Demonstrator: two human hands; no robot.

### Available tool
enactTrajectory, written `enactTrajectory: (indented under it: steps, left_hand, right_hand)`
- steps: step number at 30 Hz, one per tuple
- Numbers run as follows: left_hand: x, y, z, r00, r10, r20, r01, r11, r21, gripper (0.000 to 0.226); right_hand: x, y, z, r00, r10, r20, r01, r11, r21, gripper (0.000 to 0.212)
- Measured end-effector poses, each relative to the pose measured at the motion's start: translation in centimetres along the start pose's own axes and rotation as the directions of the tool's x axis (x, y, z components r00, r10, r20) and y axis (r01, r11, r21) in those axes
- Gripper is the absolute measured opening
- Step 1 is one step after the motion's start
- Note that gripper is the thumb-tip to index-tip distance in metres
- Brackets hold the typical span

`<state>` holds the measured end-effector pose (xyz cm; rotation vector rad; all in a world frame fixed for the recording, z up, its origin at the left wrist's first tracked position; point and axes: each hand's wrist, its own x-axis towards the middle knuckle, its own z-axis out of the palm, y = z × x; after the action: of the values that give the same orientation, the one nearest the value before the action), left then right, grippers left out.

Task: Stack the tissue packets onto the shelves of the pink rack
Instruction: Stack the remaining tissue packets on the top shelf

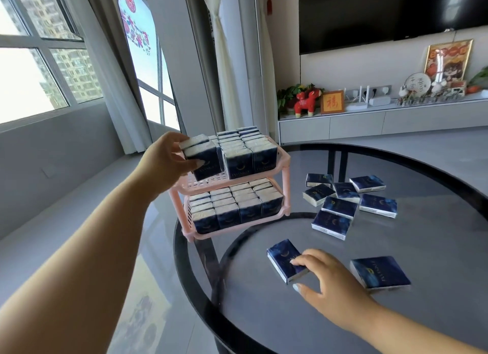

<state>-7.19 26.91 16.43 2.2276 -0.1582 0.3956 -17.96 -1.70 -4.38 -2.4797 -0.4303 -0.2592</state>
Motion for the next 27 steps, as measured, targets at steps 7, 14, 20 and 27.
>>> enactTrajectory:
  steps: [7,14,20,27]
  left_hand:
    - [3.9,-2.3,0.8,0.990,-0.043,0.138,0.035,0.998,0.055,0.048]
    - [5.3,-3.7,2.2,0.986,-0.052,0.158,0.033,0.992,0.120,0.056]
    - [5.7,-4.2,2.5,0.989,-0.019,0.143,-0.012,0.977,0.215,0.055]
    - [5.4,-3.7,3.4,0.995,-0.013,0.095,-0.017,0.953,0.301,0.067]
  right_hand:
    - [0.1,0.2,-0.2,1.000,-0.008,0.030,0.008,1.000,-0.002,0.040]
    - [0.4,0.4,-0.1,0.999,-0.003,0.046,0.002,1.000,0.015,0.050]
    - [0.3,0.1,-0.3,0.998,-0.018,0.055,0.019,1.000,-0.001,0.040]
    - [0.2,0.0,-0.3,0.998,-0.030,0.055,0.030,1.000,0.004,0.041]
